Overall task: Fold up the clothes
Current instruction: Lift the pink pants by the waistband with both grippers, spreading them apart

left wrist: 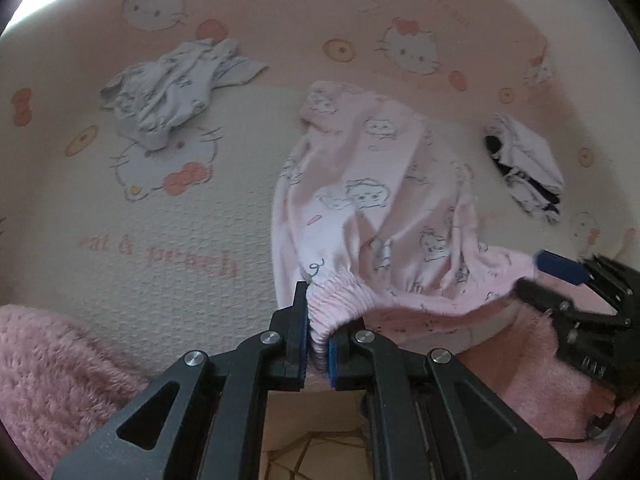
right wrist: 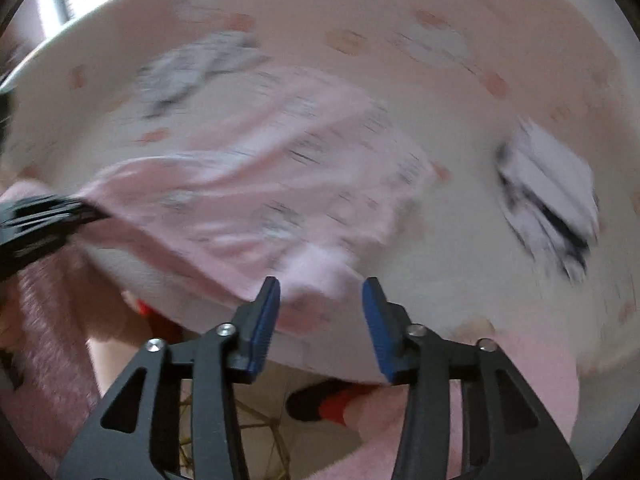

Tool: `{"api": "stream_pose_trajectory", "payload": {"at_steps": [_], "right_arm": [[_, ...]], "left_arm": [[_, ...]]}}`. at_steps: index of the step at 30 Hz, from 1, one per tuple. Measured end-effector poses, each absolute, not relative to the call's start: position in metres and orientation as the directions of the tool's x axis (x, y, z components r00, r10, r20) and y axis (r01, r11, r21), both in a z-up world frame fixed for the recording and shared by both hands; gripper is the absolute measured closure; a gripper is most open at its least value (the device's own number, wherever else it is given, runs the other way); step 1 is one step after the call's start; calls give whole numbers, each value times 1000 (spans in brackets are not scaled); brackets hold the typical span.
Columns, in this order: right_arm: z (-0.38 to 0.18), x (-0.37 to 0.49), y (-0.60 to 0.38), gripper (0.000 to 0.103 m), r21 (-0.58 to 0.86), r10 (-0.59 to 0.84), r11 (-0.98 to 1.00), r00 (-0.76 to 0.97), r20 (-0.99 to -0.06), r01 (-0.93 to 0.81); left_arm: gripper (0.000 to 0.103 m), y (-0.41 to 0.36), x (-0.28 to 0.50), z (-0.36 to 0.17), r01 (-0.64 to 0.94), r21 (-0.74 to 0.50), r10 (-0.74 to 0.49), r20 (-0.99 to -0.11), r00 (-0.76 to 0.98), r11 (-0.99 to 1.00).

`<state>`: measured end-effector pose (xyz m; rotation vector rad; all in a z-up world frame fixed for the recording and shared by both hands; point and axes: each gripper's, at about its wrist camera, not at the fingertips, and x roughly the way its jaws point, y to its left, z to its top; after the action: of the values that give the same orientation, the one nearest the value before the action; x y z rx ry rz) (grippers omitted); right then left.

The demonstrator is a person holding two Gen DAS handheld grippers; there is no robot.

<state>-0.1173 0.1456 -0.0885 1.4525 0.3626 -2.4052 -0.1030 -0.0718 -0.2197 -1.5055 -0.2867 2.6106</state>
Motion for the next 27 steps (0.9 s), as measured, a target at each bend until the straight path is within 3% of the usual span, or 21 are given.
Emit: {"api": "stream_pose_trajectory", "payload": {"at_steps": [7, 9, 11, 12, 14, 20, 21, 23, 27], "right_arm": [[-104, -114, 80, 48, 10, -274, -822, -380, -884, 570], [-114, -118, 66, 48, 6, -268, -808, -359, -894, 590], [-125, -125, 58, 55, -78, -202, -817, -410, -890, 572], [-126, -132, 61, 65, -112, -164, -839, -443, -881, 533], [-124, -147, 71, 70, -166, -83, -889, -507, -858, 427], [-52, -158, 131, 76, -175, 14, -971, -688, -726, 165], [-42, -156, 138, 77, -171, 19, -974, -705, -709, 146], [-23, -150, 150, 78, -164, 32, -981, -737, -675, 108], [13, -137, 173, 78, -145, 62, -989, -795, -603, 32]], "left_arm": [[95, -80, -101, -221, 0, -241, 207, -832, -514, -970], [95, -83, -103, -223, 2, -249, 213, -829, -518, -968], [95, -83, -102, -223, -3, -253, 218, -826, -519, -967], [95, -81, -102, -225, -3, -251, 217, -830, -514, -968], [95, -78, -103, -228, -2, -246, 213, -837, -504, -969], [92, -66, -118, -248, -8, -247, 225, -870, -439, -969], [90, -60, -122, -249, -15, -241, 224, -873, -433, -970], [74, -47, -129, -253, -26, -233, 222, -879, -421, -972], [72, -21, -139, -268, -26, -193, 188, -905, -382, -981]]}}
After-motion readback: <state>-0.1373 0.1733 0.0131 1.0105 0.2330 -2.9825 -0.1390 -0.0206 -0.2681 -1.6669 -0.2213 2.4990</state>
